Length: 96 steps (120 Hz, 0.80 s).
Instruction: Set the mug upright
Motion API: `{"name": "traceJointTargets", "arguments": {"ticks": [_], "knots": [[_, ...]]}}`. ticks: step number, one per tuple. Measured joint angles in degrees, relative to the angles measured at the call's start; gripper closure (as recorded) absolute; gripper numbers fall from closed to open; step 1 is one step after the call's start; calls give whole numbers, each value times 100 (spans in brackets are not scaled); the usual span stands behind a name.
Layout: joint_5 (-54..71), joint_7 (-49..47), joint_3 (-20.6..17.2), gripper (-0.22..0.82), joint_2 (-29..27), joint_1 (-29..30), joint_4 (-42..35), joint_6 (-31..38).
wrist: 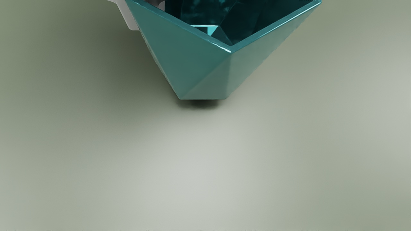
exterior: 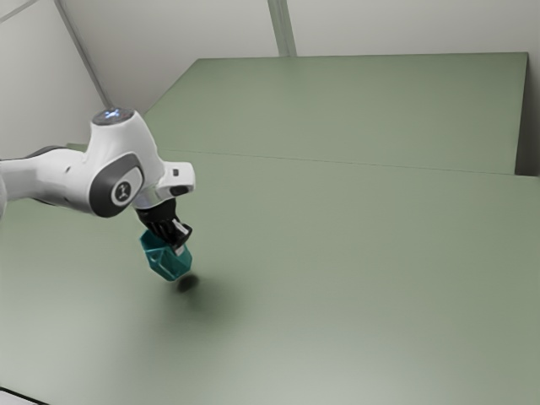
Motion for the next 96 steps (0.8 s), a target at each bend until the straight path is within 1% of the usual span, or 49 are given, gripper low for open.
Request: {"name": "traceJointTargets", "arguments": {"ticks": [36, 96], "knots": [[184, -497, -6, 79, 308, -41, 13, 340], [205, -939, -6, 79, 597, -165, 13, 444]]}}
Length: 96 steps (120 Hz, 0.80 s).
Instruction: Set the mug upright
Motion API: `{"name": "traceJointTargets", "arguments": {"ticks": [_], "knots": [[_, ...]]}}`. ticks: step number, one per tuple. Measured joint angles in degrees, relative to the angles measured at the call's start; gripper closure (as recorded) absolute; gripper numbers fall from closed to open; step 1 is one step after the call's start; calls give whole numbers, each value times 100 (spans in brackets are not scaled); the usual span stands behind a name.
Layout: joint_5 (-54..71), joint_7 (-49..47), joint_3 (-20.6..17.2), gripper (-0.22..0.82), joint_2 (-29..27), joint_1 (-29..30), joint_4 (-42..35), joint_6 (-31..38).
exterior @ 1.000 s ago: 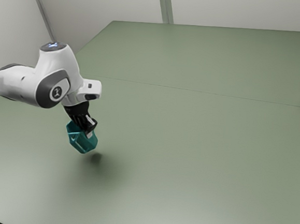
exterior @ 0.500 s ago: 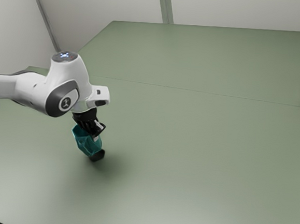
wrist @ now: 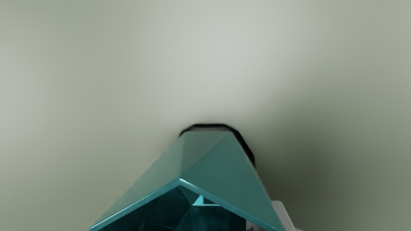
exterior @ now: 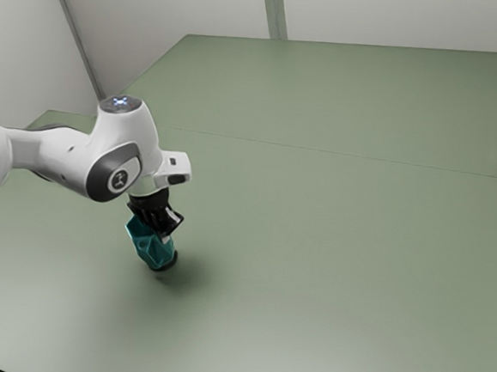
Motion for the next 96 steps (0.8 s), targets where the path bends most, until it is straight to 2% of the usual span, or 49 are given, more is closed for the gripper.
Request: {"name": "traceJointTargets", "arguments": {"ticks": [28, 32, 50, 60, 82, 96], "knots": [[0, -110, 0, 78, 110, -5, 0, 20], [-7, -119, 0, 74, 117, -13, 0, 24], [-50, -136, 1, 41, 65, -35, 7, 87], [-73, -137, 1, 28, -138, -26, 15, 98], [-114, -136, 1, 13, -768, -92, 68, -56], [-250, -140, -46, 8, -677, -91, 829, -656]]}}
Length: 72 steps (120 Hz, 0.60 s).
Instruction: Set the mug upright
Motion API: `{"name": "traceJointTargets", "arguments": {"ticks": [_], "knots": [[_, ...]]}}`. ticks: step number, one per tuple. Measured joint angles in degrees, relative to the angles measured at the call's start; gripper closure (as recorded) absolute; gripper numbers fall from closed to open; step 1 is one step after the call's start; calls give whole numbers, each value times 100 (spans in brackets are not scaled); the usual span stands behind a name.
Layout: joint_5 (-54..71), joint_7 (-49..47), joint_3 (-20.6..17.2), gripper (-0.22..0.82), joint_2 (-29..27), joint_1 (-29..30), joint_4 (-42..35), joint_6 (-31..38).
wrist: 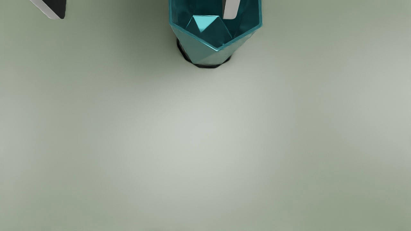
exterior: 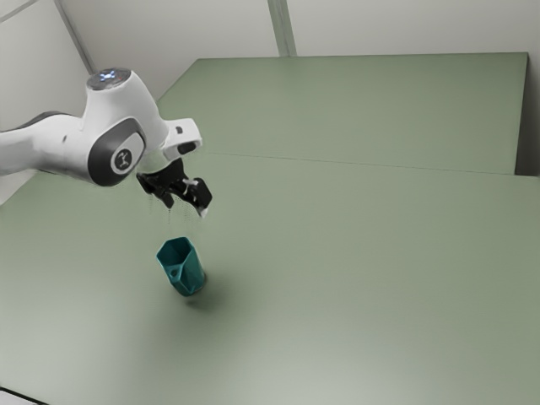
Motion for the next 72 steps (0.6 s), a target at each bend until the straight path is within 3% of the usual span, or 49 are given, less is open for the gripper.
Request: {"name": "traceJointTargets", "arguments": {"ticks": [42, 72], "knots": [[-230, -17, -481, 3, 810, 338, 2517, -2310], [-216, -28, -563, 2, 1050, 442, 3490, -3258]]}}
